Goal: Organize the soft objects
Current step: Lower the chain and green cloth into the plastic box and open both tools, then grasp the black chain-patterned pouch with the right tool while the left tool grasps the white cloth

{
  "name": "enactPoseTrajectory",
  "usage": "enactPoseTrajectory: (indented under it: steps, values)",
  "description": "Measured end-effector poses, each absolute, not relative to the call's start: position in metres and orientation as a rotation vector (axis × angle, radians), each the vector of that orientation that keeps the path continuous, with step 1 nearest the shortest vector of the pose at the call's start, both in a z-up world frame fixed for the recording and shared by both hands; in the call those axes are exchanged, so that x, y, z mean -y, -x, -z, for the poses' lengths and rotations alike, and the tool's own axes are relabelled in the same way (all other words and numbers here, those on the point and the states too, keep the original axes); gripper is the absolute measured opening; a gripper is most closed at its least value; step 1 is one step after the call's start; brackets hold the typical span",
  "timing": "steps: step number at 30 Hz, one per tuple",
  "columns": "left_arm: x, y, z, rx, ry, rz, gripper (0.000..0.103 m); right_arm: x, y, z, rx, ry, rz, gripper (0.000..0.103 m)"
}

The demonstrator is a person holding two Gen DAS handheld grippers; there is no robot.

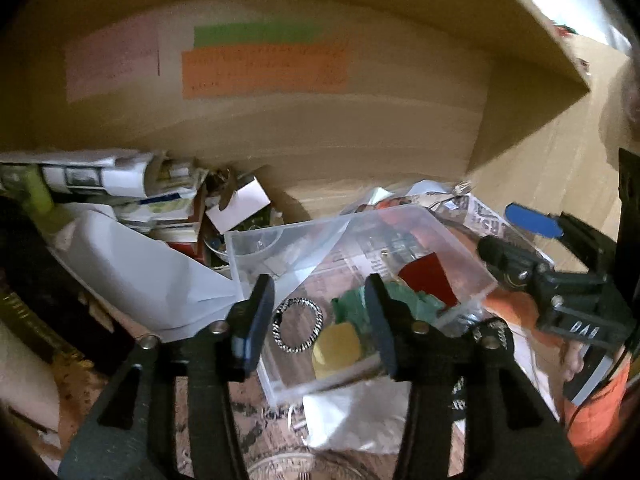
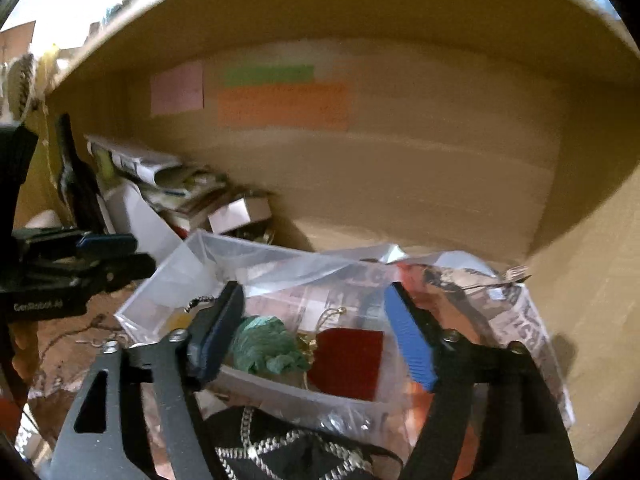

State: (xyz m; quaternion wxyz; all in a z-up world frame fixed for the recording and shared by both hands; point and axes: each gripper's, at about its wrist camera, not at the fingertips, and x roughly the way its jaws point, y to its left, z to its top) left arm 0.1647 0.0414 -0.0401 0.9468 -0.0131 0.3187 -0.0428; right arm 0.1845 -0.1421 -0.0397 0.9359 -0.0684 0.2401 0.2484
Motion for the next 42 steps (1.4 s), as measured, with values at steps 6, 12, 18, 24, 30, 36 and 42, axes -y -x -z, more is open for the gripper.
enactPoseTrajectory:
  steps: [6,12,18,24,30,36,42]
  values:
    - [-0.028,-0.13,0.039,-0.613,-0.012,0.088,0.065,0.163,-0.157,0.037,-0.455,0.117,-0.498,0.078]
    - [-0.025,-0.115,0.061,-0.663,0.021,0.101,0.072,0.175,-0.143,0.056,-0.498,0.112,-0.496,0.083]
    - [-0.022,-0.121,0.099,-0.768,0.051,0.104,0.072,0.172,-0.144,0.092,-0.61,0.096,-0.536,0.087]
    - [-0.016,-0.128,0.129,-0.852,0.058,0.122,0.074,0.162,-0.15,0.12,-0.703,0.122,-0.549,0.087]
    - [-0.019,-0.139,0.14,-0.871,0.096,0.131,0.076,0.156,-0.15,0.13,-0.723,0.167,-0.541,0.087]
    - [-0.015,-0.137,0.143,-0.856,0.094,0.142,0.067,0.162,-0.15,0.129,-0.713,0.151,-0.523,0.063]
    - [-0.021,-0.128,0.139,-0.838,0.109,0.136,0.041,0.166,-0.148,0.129,-0.716,0.131,-0.535,0.03]
